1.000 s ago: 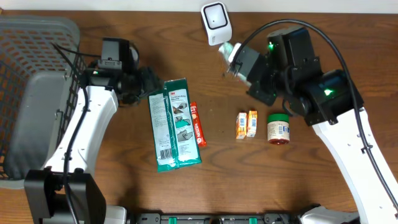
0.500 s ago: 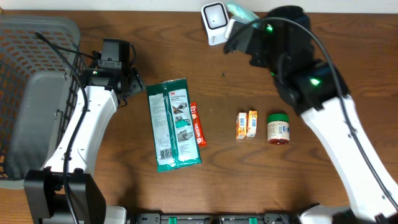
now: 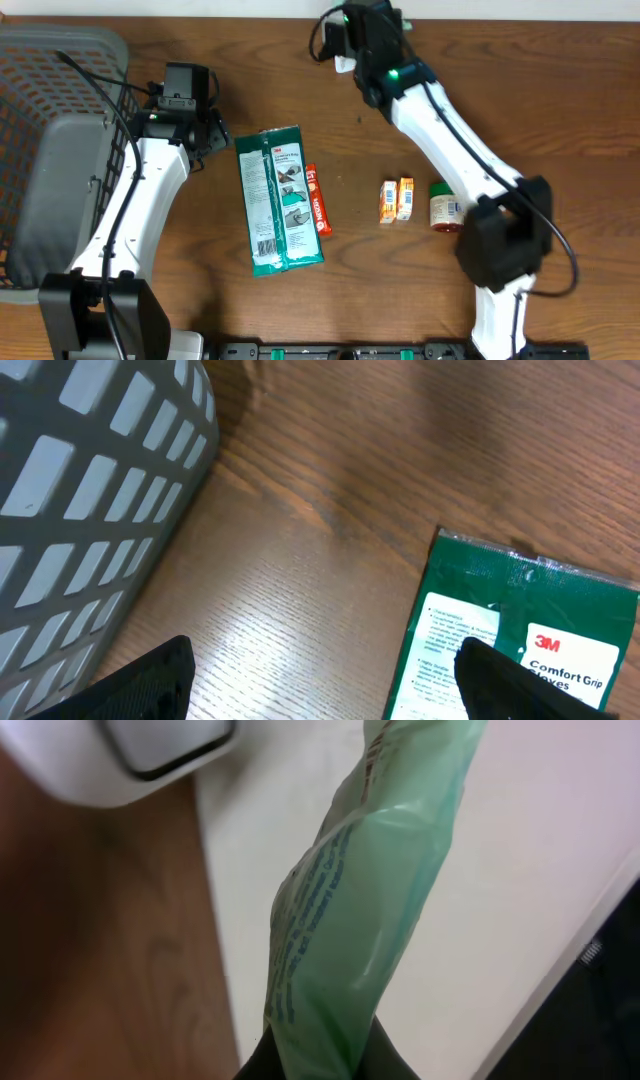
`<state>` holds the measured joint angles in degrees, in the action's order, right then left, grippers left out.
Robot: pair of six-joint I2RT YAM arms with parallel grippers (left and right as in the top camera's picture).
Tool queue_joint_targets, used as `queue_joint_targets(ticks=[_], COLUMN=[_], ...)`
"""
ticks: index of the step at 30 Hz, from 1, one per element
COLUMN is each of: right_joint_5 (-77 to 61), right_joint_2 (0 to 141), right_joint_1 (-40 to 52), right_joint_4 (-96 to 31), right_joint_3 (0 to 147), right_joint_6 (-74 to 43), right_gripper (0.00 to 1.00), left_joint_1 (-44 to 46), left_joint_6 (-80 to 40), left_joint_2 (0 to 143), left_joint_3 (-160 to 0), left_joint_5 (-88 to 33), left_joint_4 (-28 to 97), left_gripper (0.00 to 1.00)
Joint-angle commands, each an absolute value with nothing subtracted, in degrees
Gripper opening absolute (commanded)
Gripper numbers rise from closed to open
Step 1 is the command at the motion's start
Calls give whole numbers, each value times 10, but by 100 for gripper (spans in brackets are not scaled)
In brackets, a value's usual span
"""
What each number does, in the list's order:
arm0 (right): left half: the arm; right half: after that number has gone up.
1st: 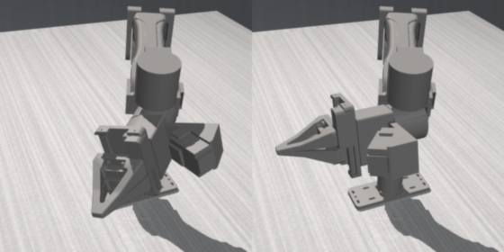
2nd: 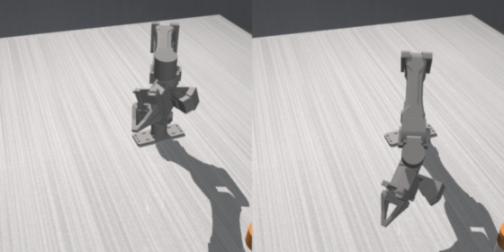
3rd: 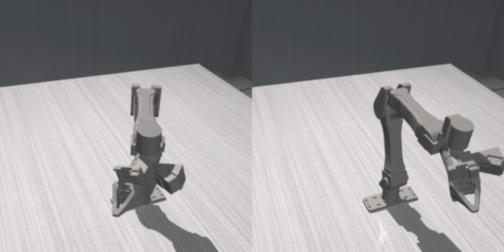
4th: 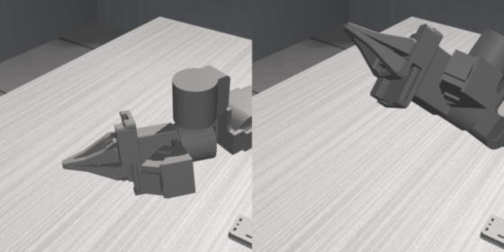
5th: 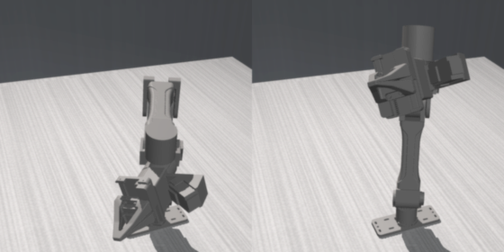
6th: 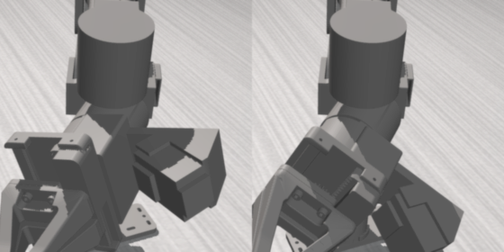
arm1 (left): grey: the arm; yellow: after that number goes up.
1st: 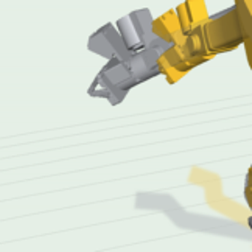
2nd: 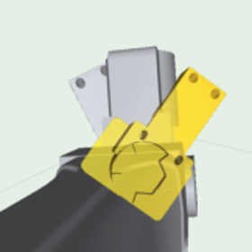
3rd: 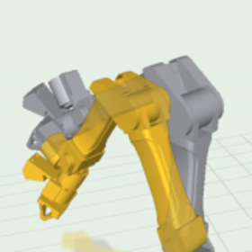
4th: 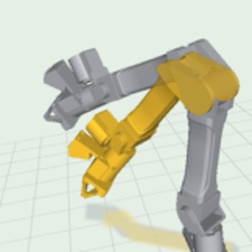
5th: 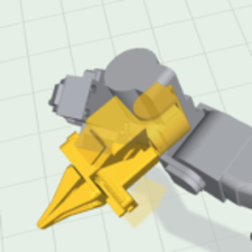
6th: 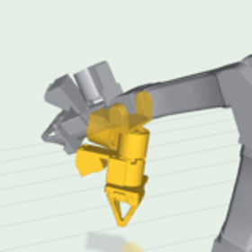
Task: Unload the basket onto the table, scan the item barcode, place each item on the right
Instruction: 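Hold the wipes pack barcode under the white scanner with right gripper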
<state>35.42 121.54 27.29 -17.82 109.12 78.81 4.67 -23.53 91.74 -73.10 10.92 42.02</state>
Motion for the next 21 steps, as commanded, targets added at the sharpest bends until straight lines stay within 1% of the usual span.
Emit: queue_joint_targets(ticks=[1, 8, 17, 20, 21], right_joint_5=[389, 375, 363, 356, 350], right_joint_2=[1262, 1350, 1427, 1440, 1440], right_joint_1=[272, 259, 252, 245, 242], right_joint_4=[-145, -24, -9, -19, -20], right_joint_3=[1145, 1149, 1149, 1149, 1149], right_joint_6=[816, 824, 806, 774, 745], right_gripper=[1, 1, 1, 1, 1], left_joint_1=[47, 47, 47, 47, 47], left_joint_6=[-229, -229, -229, -229, -229], left_joint_2=[917, 917, 917, 917, 917], left_joint_3=[-734, -734, -734, -734, -734], left_joint_5=[121, 121, 121, 121, 121], left_joint_4=[422, 422, 422, 422, 422], left_gripper=[84, 84, 84, 84, 84])
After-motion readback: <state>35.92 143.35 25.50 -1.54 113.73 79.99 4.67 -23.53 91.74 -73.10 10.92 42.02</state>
